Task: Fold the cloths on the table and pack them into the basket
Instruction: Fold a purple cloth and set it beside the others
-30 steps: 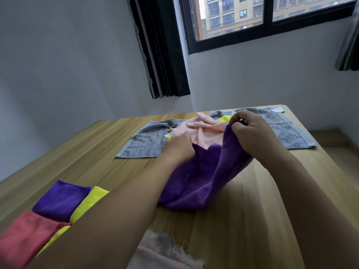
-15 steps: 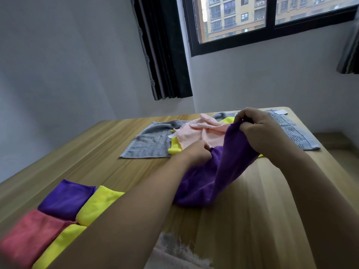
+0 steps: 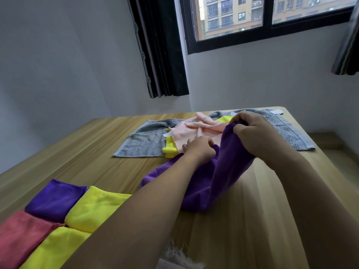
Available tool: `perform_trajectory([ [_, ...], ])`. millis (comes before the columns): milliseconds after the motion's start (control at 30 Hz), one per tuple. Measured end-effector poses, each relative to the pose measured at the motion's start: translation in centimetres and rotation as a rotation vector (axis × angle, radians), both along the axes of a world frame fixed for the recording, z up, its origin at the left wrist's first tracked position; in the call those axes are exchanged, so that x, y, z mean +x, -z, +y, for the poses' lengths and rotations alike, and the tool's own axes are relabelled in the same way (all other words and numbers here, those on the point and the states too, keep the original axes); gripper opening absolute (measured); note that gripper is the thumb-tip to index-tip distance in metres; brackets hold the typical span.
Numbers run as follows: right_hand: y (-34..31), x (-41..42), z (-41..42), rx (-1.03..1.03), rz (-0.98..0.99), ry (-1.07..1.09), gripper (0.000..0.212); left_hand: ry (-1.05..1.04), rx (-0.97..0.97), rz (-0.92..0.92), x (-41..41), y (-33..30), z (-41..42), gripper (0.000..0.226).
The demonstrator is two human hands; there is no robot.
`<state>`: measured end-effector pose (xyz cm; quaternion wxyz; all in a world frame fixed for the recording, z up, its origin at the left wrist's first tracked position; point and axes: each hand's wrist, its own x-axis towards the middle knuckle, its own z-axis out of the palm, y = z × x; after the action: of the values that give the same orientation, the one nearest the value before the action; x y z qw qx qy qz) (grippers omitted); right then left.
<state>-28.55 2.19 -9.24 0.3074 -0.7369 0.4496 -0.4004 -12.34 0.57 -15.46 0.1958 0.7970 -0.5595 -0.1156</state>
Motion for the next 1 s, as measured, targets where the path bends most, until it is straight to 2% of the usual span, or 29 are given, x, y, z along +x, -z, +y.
perform_trajectory([
  [100,-0.1,0.0,0.1,0.000,-0.015,0.002,0.026,-0.010,0.011,0.048,-0.1,-0.8,0.9,0.009],
  [200,-0.1,0.1,0.1,-0.003,-0.032,0.021,0.025,-0.063,-0.039,0.237,0.8,-2.2,2.1,0.016],
  [367,-0.2,0.3,0.2,-0.055,-0.118,0.087,0.028,-0.235,-0.281,0.554,4.0,-6.3,5.7,0.030],
  [500,-0.4,1.5,1.3,-0.095,-0.279,0.103,0.020,-0.300,-0.405,0.720,6.1,-9.8,8.5,0.022],
  [567,-0.6,2.2,2.0,-0.062,-0.383,0.075,0.016,-0.257,-0.479,0.811,5.8,-11.8,9.7,0.016],
  [700,-0.9,3.2,3.1,0.117,-0.571,-0.056,0.017,0.073,-0.475,0.996,5.3,-14.2,11.6,0.009],
  [833,-1.7,3.5,3.7,0.199,-0.686,-0.117,0.010,0.213,-0.580,0.920,4.1,-15.1,13.1,0.027],
  [933,-2.2,3.0,3.7,0.293,-0.789,-0.220,0.015,0.238,-0.666,0.880,4.0,-15.8,13.4,0.019],
  [1000,-2.3,2.6,3.4,0.423,-0.890,-0.315,0.022,0.240,-0.665,0.754,4.0,-16.1,13.6,0.020],
])
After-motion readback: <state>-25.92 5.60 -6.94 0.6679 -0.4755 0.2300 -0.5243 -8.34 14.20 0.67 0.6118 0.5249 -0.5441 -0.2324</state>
